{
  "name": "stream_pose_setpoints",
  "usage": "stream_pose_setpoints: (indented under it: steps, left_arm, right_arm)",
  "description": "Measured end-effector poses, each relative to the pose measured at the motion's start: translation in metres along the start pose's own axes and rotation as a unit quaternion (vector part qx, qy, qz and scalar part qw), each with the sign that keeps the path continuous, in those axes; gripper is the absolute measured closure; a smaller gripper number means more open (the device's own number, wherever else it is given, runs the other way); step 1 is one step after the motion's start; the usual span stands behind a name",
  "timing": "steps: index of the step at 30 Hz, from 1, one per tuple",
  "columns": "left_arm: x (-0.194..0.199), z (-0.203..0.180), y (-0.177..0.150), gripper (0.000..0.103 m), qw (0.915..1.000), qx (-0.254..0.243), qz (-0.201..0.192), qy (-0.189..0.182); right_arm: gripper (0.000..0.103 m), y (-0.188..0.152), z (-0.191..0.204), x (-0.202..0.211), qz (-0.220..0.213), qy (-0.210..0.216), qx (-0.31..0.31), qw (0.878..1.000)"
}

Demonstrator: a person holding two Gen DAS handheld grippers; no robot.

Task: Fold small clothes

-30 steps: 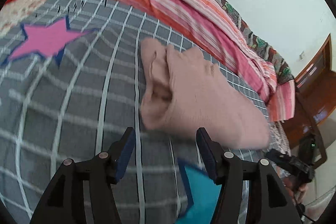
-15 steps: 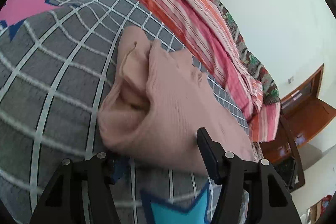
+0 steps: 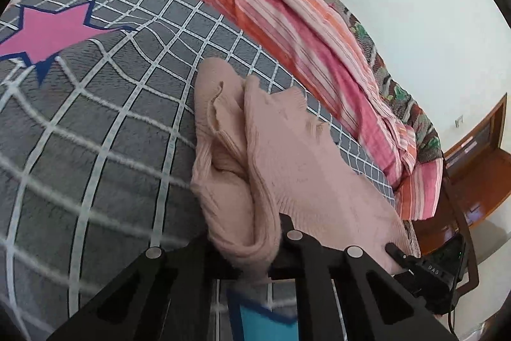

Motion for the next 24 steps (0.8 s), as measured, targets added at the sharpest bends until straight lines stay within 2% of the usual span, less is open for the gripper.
stream_pose_setpoints:
  steps: [9, 11, 12, 14, 16, 19, 21, 24]
  left_arm:
    - [0.040, -0.010, -0.068, 0.093, 0.9995, -0.031, 0.010, -0.005]
    - [0.042, -0.011, -0.076, 0.093, 0.9988, -0.043, 0.023, -0.001]
    - [0.041, -0.012, -0.078, 0.091, 0.9983, -0.049, 0.032, 0.002]
    - [0.044, -0.009, -0.076, 0.086, 0.9978, -0.051, 0.042, 0.009]
    - [0.051, -0.005, -0.071, 0.077, 0.9981, -0.049, 0.036, 0.009]
    - [0.070, -0.003, -0.054, 0.067, 0.9974, -0.059, -0.006, 0.040]
    - [0.078, -0.008, -0.040, 0.065, 0.9952, -0.076, -0.030, 0.054]
    - [0.076, -0.021, -0.014, 0.064, 0.9938, -0.089, -0.039, 0.053]
  right_arm:
    - [0.095, -0.048, -0.015, 0.051, 0.013, -0.012, 0.026, 1.000]
    - [0.093, -0.056, -0.018, 0.056, 0.018, -0.028, 0.039, 0.999]
    - [0.087, -0.061, -0.018, 0.056, 0.024, -0.045, 0.053, 0.997]
    - [0.077, -0.065, -0.021, 0.060, 0.023, -0.075, 0.076, 0.994]
    - [0.065, -0.063, -0.021, 0.070, 0.005, -0.100, 0.098, 0.990]
    - [0.060, -0.047, -0.023, 0.085, -0.029, -0.111, 0.101, 0.988]
    - [0.060, -0.032, -0.020, 0.090, -0.040, -0.106, 0.101, 0.988]
    - [0.060, -0.005, -0.013, 0.087, -0.047, -0.107, 0.109, 0.987]
Point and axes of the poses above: each gripper's, at about its wrist camera, not at the fingertips, and x roughly against the way its jaws point, z to its left, y to its top, the point moved 5 cm from there along -x, roughly the way its jaws point, and after that the axes turned 8 degrees about z, right-handed, at the moved point
